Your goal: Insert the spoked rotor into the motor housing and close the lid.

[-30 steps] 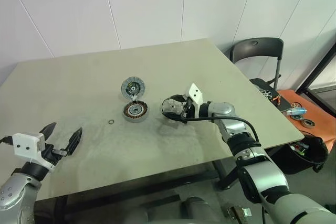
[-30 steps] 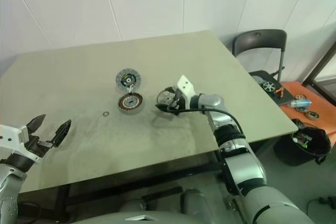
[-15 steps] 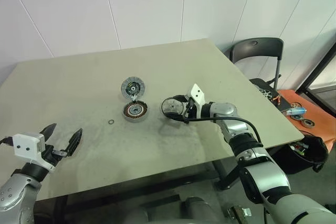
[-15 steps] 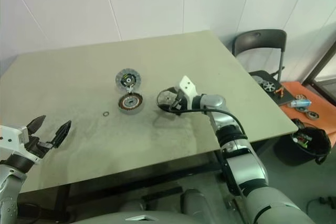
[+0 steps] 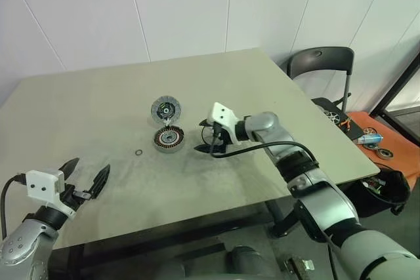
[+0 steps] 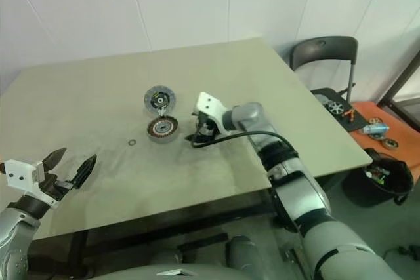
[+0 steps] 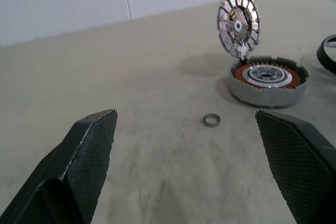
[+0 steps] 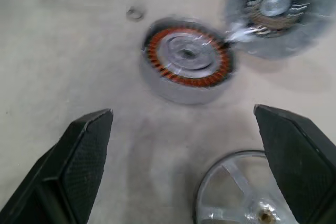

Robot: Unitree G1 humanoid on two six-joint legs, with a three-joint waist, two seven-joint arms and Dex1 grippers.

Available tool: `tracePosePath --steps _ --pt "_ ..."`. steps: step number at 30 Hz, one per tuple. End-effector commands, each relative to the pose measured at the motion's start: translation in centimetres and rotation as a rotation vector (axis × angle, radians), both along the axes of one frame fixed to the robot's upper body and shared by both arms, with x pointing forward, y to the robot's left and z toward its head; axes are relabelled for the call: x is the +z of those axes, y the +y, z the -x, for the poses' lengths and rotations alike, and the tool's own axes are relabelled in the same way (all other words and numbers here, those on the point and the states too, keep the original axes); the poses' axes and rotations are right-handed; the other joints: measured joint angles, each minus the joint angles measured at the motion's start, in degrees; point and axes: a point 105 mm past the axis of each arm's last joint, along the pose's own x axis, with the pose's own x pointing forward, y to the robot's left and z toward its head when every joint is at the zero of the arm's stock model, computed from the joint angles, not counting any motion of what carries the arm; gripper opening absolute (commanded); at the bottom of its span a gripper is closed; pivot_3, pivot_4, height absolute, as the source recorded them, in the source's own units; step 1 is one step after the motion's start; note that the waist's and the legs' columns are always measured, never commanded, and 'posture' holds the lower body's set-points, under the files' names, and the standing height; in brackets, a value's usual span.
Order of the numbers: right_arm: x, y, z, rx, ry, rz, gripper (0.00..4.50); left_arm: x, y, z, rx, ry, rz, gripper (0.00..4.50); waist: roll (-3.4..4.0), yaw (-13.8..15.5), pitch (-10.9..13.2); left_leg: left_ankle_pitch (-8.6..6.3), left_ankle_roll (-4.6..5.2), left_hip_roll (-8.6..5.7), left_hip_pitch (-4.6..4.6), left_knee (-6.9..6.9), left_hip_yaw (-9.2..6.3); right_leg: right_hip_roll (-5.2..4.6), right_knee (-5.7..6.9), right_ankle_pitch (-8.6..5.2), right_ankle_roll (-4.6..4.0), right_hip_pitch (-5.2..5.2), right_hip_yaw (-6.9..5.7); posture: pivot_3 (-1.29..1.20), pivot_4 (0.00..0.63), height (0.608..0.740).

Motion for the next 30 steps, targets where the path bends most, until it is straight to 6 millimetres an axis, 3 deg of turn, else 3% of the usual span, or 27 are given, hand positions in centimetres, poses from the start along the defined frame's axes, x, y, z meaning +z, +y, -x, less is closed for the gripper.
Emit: tracePosePath --steps 1,6,13,20,27,30 --pt "1.6 2.7 0.7 0.116 0.01 0.108 4.5 0.6 -0.9 0.2 -0.038 -0.023 -0.035 4.48 0.0 0.0 0.0 0.0 0.0 0.0 0.0 -0.02 0.0 0.0 0.02 0.0 0.0 -0.02 0.0 0.0 0.0 0.74" --pt "1.4 4.3 1.1 0.216 0.017 0.311 4.5 0.9 -1.6 0.4 -0.051 -0.031 -0.022 4.48 -0.03 0.2 0.0 0.0 0.0 -0.01 -0.1 0.01 -0.1 -0.03 -0.01 0.0 0.0 -0.05 -0.1 0.0 0.0 0.74" --pt "0.8 6.0 0.7 0.22 -0.034 0.441 4.5 0.6 -1.0 0.8 -0.041 -0.031 -0.021 4.48 -0.03 0.0 0.0 -0.01 -0.01 -0.01 -0.15 -0.06 -0.1 -0.03 0.0 0.0 -0.01 -0.15 -0.1 0.0 0.0 0.74" --pt "-0.1 7.5 0.6 0.196 -0.106 0.484 4.5 -0.8 -0.7 1.0 -0.032 -0.029 -0.019 4.48 -0.05 0.0 0.0 0.0 -0.01 0.0 -0.69 0.0 -0.1 -0.02 0.21 0.01 -0.01 -0.77 -0.1 0.0 0.0 0.74" --pt "-0.7 7.4 0.5 0.183 -0.119 0.506 4.5 -1.5 -0.3 1.1 -0.027 -0.037 -0.023 4.48 -0.02 0.1 0.0 0.0 -0.01 -0.02 -0.94 0.06 -0.14 -0.04 0.23 0.03 -0.01 -0.95 -0.11 0.0 0.0 0.74" --pt "-1.0 7.3 0.6 0.18 -0.102 0.506 3.57 -1.3 -0.3 0.9 -0.028 -0.045 -0.027 4.5 -0.04 0.0 0.0 0.0 -0.01 -0.02 -0.93 0.06 -0.14 -0.03 0.25 0.04 -0.01 -0.95 -0.12 0.0 0.0 0.74"
